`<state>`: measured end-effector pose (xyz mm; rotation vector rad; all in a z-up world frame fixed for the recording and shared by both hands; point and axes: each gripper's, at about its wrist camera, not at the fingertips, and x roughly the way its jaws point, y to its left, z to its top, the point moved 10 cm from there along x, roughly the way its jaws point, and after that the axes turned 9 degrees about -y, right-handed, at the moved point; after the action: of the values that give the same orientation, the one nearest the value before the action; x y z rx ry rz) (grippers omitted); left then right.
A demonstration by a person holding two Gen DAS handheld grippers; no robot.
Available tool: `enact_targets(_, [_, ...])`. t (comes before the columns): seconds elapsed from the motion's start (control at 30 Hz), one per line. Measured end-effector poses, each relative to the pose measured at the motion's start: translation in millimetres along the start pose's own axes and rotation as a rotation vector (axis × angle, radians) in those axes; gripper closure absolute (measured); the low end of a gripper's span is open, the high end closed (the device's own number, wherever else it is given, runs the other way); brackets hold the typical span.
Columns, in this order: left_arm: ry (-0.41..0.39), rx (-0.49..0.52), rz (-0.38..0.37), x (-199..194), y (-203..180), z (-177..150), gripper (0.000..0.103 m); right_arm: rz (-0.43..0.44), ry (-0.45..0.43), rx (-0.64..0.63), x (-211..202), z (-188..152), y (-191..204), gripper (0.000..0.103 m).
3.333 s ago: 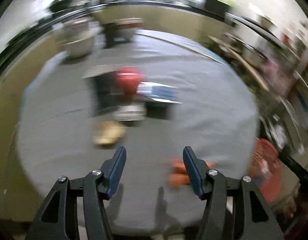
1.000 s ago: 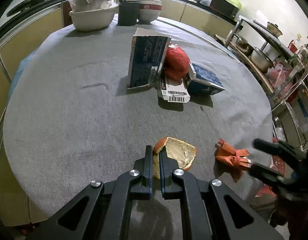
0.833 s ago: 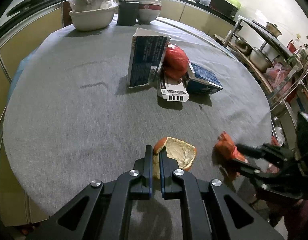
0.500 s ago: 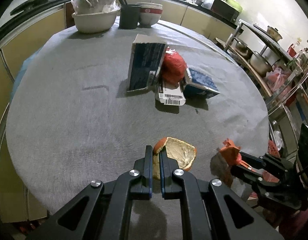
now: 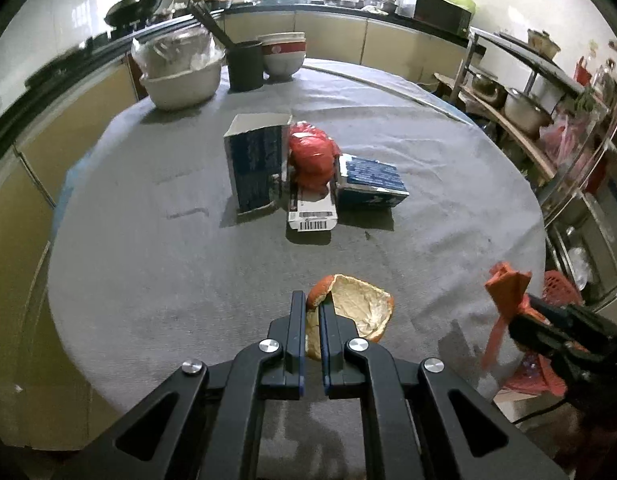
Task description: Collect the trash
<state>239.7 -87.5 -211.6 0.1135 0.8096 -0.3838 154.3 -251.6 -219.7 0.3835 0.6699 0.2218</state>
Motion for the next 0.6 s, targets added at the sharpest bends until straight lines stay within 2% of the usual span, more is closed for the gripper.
enact_targets(0.27, [-0.022, 0.109, 0.099, -9, -21, 4, 0.097, 0.0, -0.045, 0.047, -18, 6, -16, 0.066])
enact_targets(0.6, [-0.022, 0.207, 0.14, -9, -53, 4, 0.097, -0.009, -0.071, 0.102, -33, 2, -39, 0.066])
